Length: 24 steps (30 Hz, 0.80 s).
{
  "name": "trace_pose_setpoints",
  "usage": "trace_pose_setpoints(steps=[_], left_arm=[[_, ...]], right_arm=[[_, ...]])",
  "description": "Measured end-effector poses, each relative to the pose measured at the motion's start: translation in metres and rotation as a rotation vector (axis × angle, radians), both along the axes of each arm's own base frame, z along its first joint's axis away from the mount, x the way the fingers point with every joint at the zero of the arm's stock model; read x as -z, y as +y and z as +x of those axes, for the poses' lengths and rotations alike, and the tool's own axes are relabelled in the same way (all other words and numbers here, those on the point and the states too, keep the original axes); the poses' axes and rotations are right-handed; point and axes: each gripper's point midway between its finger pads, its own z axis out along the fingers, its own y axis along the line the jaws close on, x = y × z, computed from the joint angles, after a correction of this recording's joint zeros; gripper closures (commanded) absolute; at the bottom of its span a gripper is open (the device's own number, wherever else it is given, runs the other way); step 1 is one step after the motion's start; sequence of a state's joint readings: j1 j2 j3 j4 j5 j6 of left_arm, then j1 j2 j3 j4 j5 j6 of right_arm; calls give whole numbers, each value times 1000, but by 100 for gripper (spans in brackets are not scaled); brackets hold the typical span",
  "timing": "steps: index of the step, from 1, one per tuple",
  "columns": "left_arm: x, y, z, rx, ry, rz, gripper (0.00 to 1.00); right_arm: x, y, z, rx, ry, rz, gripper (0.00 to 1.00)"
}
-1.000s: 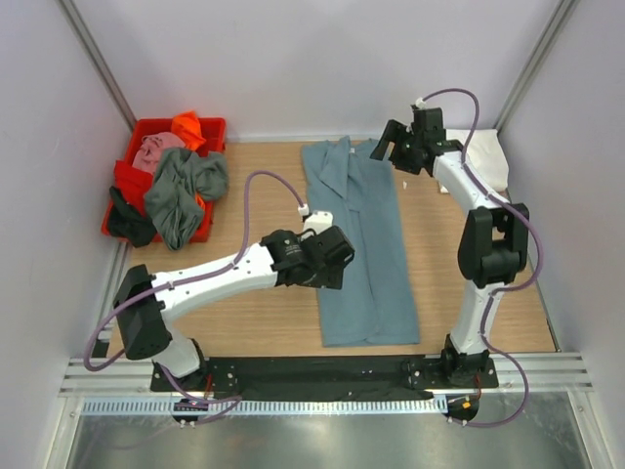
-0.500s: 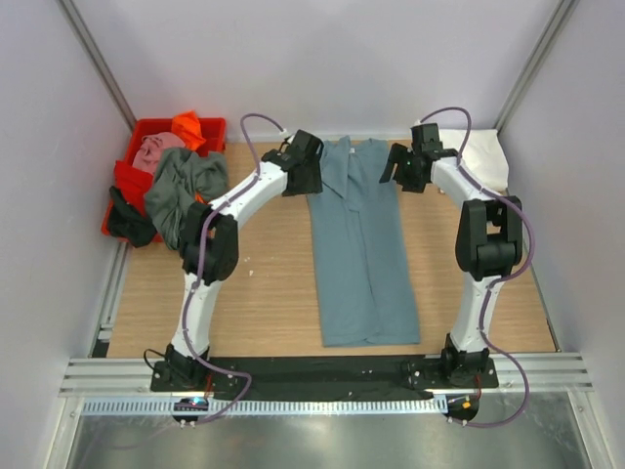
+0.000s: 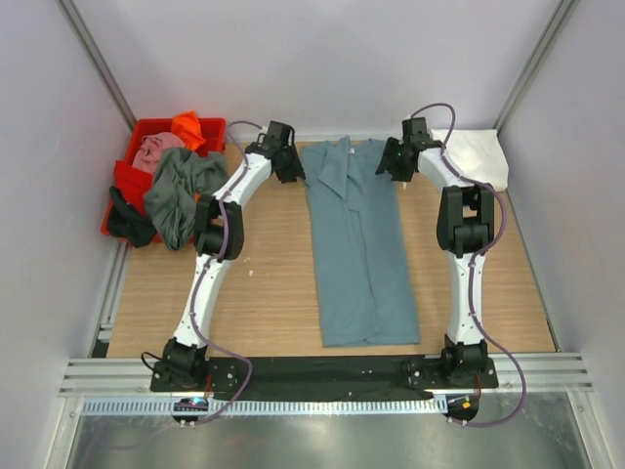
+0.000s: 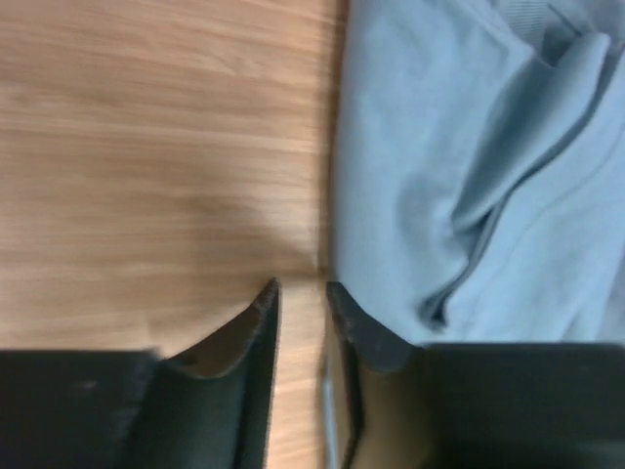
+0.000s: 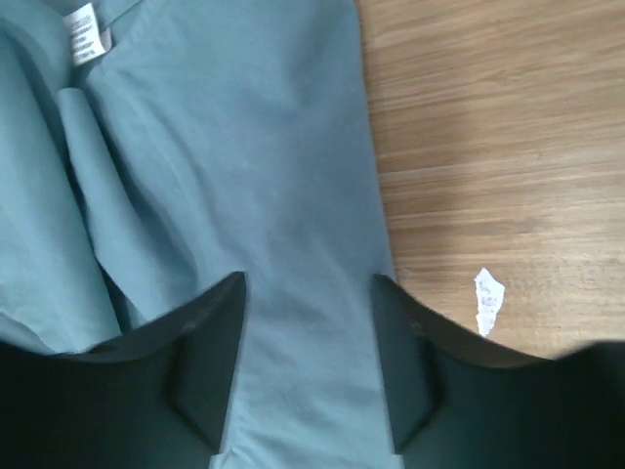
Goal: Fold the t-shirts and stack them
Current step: Fold the tshirt
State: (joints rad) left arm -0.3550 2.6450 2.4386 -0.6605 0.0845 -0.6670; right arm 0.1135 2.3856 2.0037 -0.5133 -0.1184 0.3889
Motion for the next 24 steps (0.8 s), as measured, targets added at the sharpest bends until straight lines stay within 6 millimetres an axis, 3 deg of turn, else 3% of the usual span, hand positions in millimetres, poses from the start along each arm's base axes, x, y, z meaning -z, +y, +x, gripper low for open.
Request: trace_pose_setpoints(steps=[1, 2, 4, 7, 13, 14, 15, 16, 18, 19, 24], left_arm=[[3, 5, 2, -11, 9, -14, 98], [5, 6, 5, -15, 11, -30, 100], [8, 10, 11, -15, 4, -46, 100], [8, 7, 19, -5, -18, -69, 100], [6, 12, 30, -4, -40, -94, 100], [6, 15, 30, -8, -37, -96, 95], [6, 19, 32, -9, -37, -98, 83], [5, 23, 33, -9, -36, -105, 52], [0, 25, 38, 3, -54, -132, 31], [-6, 27, 42, 1, -74, -134, 25], [-15, 39, 53, -21, -108, -142, 19]], right_arm=[[-2, 1, 3, 0, -11, 6, 63], [-2, 2, 3, -5, -13, 11, 67], [4, 7, 3, -7, -3, 37, 78], [14, 17, 5, -17, 2, 80, 84], [13, 49, 20, -45, -27, 149, 87], [12, 55, 22, -51, -31, 154, 87], [13, 62, 22, -54, -34, 160, 87], [12, 69, 22, -57, -35, 167, 87], [12, 78, 21, -58, -34, 176, 86], [12, 80, 21, -55, -32, 178, 85], [12, 88, 18, -22, -14, 205, 85]])
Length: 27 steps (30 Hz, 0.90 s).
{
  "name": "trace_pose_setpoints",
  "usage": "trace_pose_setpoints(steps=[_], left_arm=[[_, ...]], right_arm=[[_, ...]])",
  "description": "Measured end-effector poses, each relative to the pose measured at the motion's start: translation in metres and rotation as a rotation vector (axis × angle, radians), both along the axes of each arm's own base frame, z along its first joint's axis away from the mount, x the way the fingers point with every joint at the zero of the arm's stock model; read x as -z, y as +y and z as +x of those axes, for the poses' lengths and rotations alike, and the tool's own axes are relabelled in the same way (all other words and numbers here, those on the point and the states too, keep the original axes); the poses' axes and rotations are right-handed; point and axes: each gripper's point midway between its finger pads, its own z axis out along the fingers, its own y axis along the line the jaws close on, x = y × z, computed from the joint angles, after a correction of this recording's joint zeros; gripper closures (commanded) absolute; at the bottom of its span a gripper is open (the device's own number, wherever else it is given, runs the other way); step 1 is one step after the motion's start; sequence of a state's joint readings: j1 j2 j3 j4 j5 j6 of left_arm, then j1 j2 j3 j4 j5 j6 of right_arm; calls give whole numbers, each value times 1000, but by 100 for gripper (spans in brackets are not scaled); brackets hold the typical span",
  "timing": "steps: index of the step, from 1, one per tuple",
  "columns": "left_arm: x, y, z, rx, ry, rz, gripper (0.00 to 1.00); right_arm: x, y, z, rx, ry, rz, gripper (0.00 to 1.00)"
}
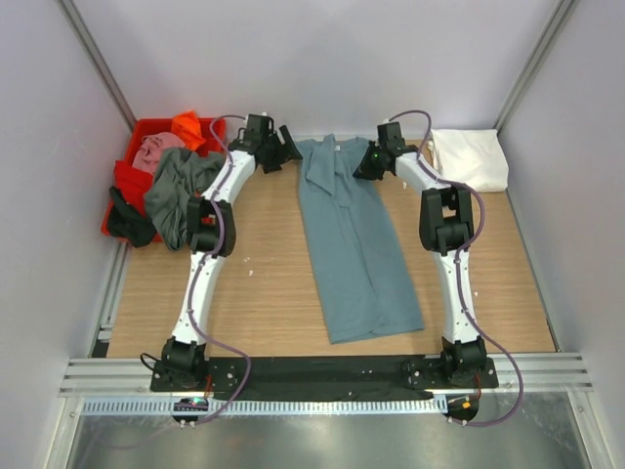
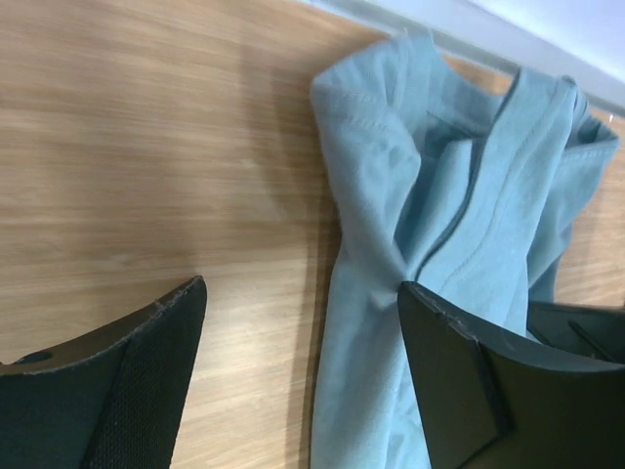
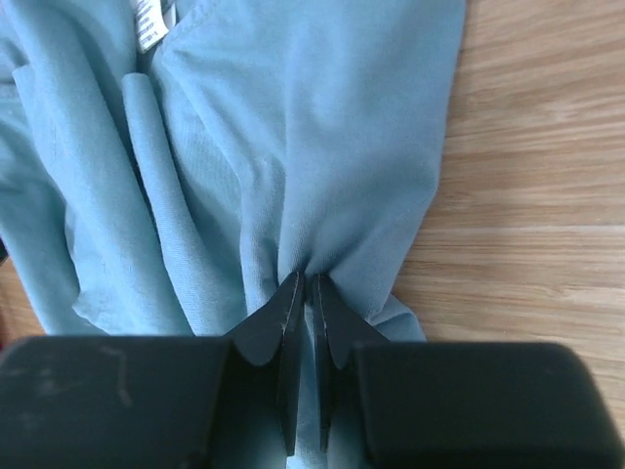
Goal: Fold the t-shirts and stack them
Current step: Fold the tshirt
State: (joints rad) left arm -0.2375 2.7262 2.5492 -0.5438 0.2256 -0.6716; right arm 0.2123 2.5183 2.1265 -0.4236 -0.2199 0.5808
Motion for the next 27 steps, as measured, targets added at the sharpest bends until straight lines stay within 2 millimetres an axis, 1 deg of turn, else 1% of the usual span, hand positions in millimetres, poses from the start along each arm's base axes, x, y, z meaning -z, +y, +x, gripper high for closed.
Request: trace_pose_setpoints(steps=[1, 2, 3, 4, 5, 7, 8, 9, 10, 12, 13, 14, 15, 16, 17, 18, 19, 20, 21, 22, 23, 24, 25, 26, 27], left_arm=[[0, 3, 3, -7, -4, 2, 19], [-1, 7, 7, -15, -11, 1, 20], [-1, 11, 10, -23, -15, -2, 21], [-1, 16, 12, -29, -15, -5, 23], [0, 22, 12, -38, -8, -7, 24], [2, 34, 10, -51, 7, 1, 25], [0, 38, 6, -56, 18, 7, 26], [1, 46, -4, -71, 49, 35, 26], [1, 54, -20, -82, 90, 63, 26], [-4, 63, -58, -95, 165, 113, 28], [-9, 64, -81, -96, 204, 137, 28], [-16, 63, -105, -92, 231, 162, 28], [-24, 60, -123, -86, 240, 181, 27], [-35, 54, -150, -74, 244, 211, 27], [-44, 45, -177, -49, 250, 234, 28], [-55, 33, -201, -21, 234, 251, 28], [-61, 19, -228, 12, 224, 261, 28], [-63, 10, -250, 43, 226, 270, 29], [-63, -7, -279, 91, 223, 274, 30], [-58, -22, -307, 145, 222, 272, 30], [-48, -33, -337, 193, 246, 275, 30], [-35, -39, -365, 226, 276, 282, 31], [-21, -41, -392, 254, 312, 294, 31], [-9, -40, -412, 271, 350, 309, 32], [4, -37, -435, 283, 388, 331, 32]], right_arm=[[0, 1, -1, 7, 6, 6, 78], [0, 1, -1, 16, 13, 14, 68], [0, 1, -1, 23, 15, 19, 52], [-2, 2, 0, 31, 16, 24, 45], [-7, 2, 2, 33, 1, 19, 38], [-11, -8, 3, 62, -4, -35, 27], [-14, -14, 1, 77, -5, -73, 25], [-14, -22, -2, 87, -2, -110, 24], [-15, -35, -7, 110, 10, -161, 22], [-18, -66, -23, 155, 43, -262, 19], [-23, -87, -35, 187, 58, -314, 19], [-31, -105, -47, 213, 69, -352, 18], [-38, -123, -62, 237, 85, -389, 16], [-49, -139, -79, 261, 85, -418, 16], [-61, -156, -97, 287, 88, -442, 15], [-73, -169, -116, 313, 74, -453, 15], [-84, -177, -137, 328, 69, -459, 14], [-91, -180, -152, 333, 64, -462, 14], [-100, -179, -167, 335, 32, -450, 14], [-104, -177, -184, 326, 17, -438, 14], [-105, -171, -201, 308, 10, -426, 14], [-103, -166, -215, 291, 1, -412, 14], [-97, -162, -230, 270, 9, -398, 14], [-90, -157, -245, 249, 25, -389, 14], [-83, -154, -255, 236, 37, -380, 14]])
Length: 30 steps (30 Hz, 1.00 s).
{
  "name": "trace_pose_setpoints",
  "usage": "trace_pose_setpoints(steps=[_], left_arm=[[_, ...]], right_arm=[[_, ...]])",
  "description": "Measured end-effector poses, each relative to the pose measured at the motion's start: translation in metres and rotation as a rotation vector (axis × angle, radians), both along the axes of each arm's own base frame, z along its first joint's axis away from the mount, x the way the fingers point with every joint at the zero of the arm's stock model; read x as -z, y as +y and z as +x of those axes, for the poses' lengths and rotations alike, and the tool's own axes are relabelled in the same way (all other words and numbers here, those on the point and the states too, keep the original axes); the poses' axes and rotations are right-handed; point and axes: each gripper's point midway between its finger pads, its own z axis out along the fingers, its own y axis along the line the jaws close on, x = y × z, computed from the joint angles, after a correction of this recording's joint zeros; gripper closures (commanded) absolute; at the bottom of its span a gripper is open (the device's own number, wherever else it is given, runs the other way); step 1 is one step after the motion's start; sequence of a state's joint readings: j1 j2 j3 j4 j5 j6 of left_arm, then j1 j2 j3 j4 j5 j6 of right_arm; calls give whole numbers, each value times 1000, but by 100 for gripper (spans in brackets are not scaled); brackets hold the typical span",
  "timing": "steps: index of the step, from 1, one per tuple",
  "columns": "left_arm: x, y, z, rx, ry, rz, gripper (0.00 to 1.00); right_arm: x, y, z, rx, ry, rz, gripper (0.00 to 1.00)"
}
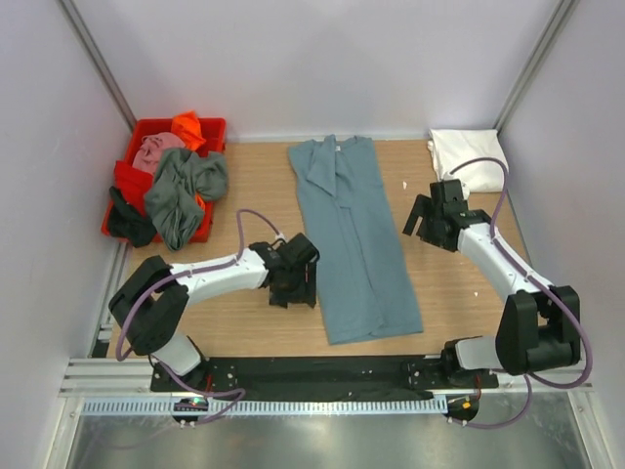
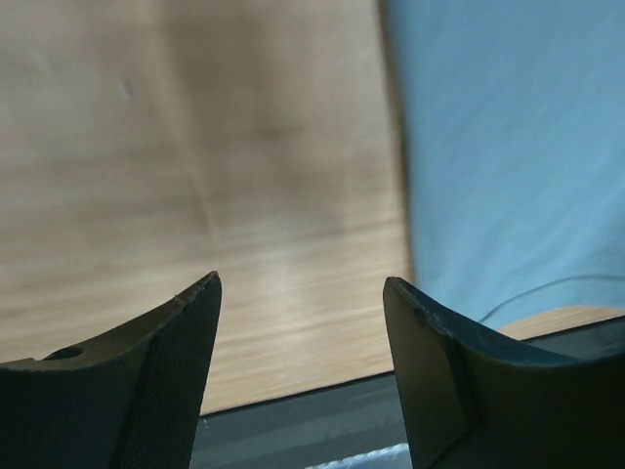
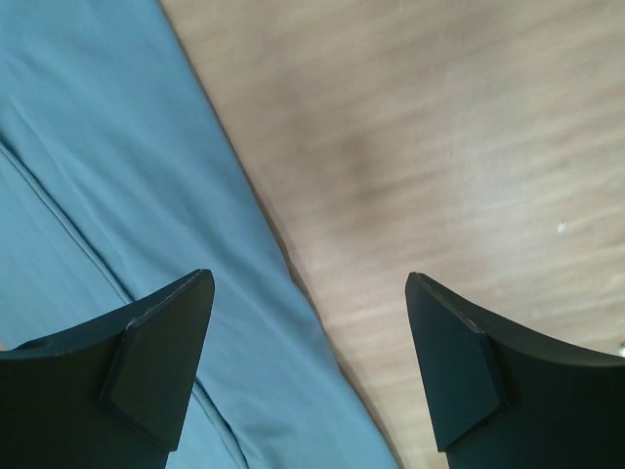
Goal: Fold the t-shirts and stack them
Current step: Fold the tshirt
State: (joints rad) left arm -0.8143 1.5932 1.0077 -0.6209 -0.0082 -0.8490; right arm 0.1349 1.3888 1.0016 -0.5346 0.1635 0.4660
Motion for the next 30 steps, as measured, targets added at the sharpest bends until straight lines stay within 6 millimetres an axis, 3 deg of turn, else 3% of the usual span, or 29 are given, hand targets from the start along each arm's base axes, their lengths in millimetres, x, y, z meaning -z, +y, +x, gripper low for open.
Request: trace_pose_setpoints(steps=[3, 5, 9, 17, 25, 26, 29, 30], left_arm=[[22, 0, -51, 35, 63, 40, 32], [24, -11, -75, 64, 70, 36, 33], [20, -43, -98, 81, 49, -40, 38], [22, -60, -114, 14, -5, -83, 40], [27, -81, -105, -35, -32, -122, 60], [27, -83, -103, -36, -38, -125, 64], [29, -84, -99, -42, -55, -118, 100], [30, -84, -98, -48, -58, -115, 100]], right_arm=[[21, 4, -37, -15, 49, 32, 14], [21, 4, -47, -17, 49, 44, 14], [4, 7, -49, -20, -11, 70, 13], [-8, 10, -51, -30, -50, 91, 14], [-9, 11, -54, -35, -55, 97, 14], [-8, 11, -55, -35, -54, 97, 14], [-6, 12, -58, -39, -51, 101, 14], [-5, 12, -59, -42, -49, 105, 14]])
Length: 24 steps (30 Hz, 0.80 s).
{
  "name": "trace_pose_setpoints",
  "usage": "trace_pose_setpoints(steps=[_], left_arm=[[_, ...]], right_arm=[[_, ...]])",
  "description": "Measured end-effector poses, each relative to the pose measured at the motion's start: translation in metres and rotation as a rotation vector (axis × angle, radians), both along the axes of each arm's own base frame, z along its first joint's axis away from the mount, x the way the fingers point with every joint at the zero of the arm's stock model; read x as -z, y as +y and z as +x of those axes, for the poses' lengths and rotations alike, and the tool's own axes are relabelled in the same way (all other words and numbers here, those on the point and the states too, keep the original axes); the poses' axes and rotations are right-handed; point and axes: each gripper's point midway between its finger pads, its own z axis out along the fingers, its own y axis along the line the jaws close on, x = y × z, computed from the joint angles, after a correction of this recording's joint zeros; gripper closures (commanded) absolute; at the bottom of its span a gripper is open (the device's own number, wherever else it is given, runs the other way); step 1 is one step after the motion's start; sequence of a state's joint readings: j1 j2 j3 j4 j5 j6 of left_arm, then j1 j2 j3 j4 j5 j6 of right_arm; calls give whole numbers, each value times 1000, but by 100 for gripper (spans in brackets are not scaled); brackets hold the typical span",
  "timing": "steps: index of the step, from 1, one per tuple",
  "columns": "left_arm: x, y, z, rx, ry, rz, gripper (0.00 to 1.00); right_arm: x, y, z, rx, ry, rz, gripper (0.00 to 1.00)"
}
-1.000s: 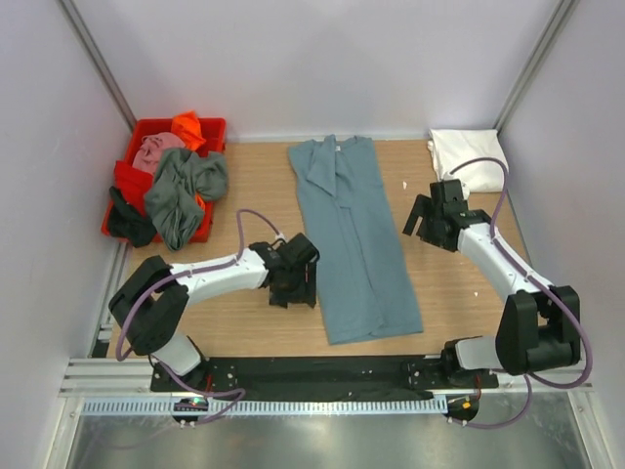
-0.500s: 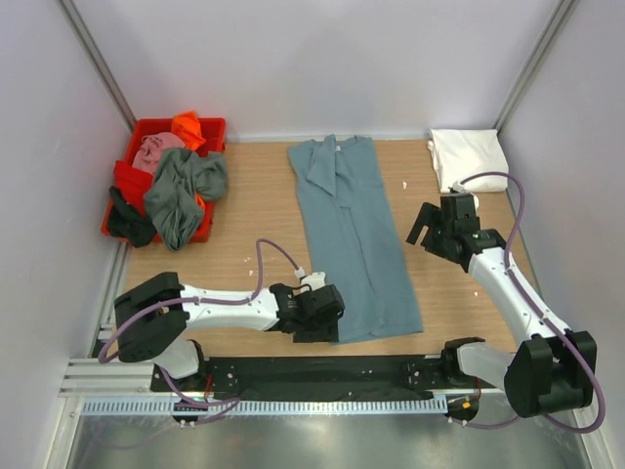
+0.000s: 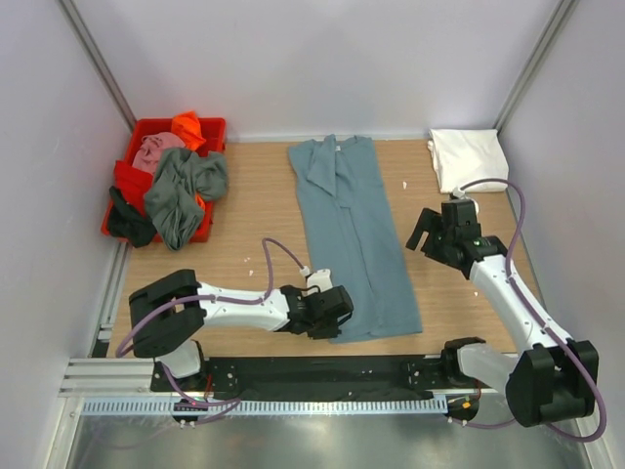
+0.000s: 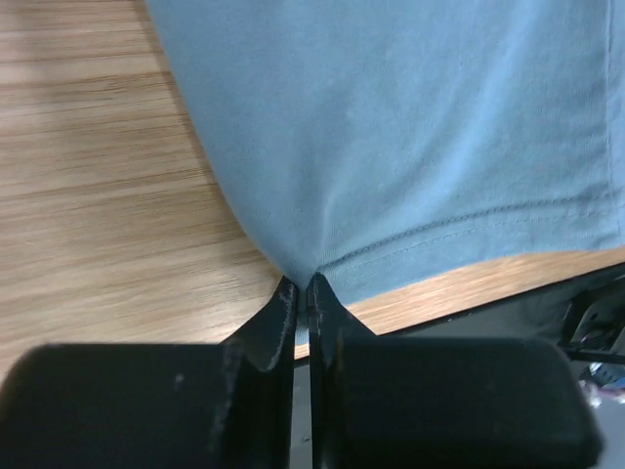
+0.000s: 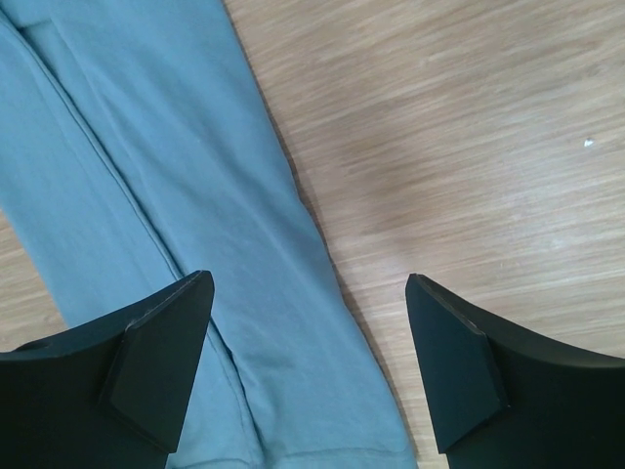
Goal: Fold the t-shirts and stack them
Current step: Fold the tshirt
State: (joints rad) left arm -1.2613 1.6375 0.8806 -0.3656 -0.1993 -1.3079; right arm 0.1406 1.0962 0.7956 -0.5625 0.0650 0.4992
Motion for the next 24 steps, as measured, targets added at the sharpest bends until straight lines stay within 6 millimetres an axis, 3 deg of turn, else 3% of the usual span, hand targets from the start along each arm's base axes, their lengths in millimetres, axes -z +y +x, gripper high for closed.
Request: trace_pose_setpoints(steps=[3, 6, 11, 14, 20, 24], left_arm=[[-2, 4, 4, -11, -22, 11, 100], [-10, 23, 5, -41, -53, 29, 100], [-46, 64, 10, -114, -130, 19, 100], [-48, 84, 9, -150, -145, 17, 100], [-6, 124, -5, -182, -97, 132, 100], [0, 128, -7, -185, -87, 148, 100]], right_arm=[[8, 5, -11, -12, 12, 20, 14], [16, 21, -27, -34, 26, 66, 14], [31, 86, -79, -213, 75, 106, 14], [42, 111, -115, -302, 113, 122, 17], [73, 101, -171, -277, 187, 157, 28], [81, 96, -188, -255, 221, 189, 36]])
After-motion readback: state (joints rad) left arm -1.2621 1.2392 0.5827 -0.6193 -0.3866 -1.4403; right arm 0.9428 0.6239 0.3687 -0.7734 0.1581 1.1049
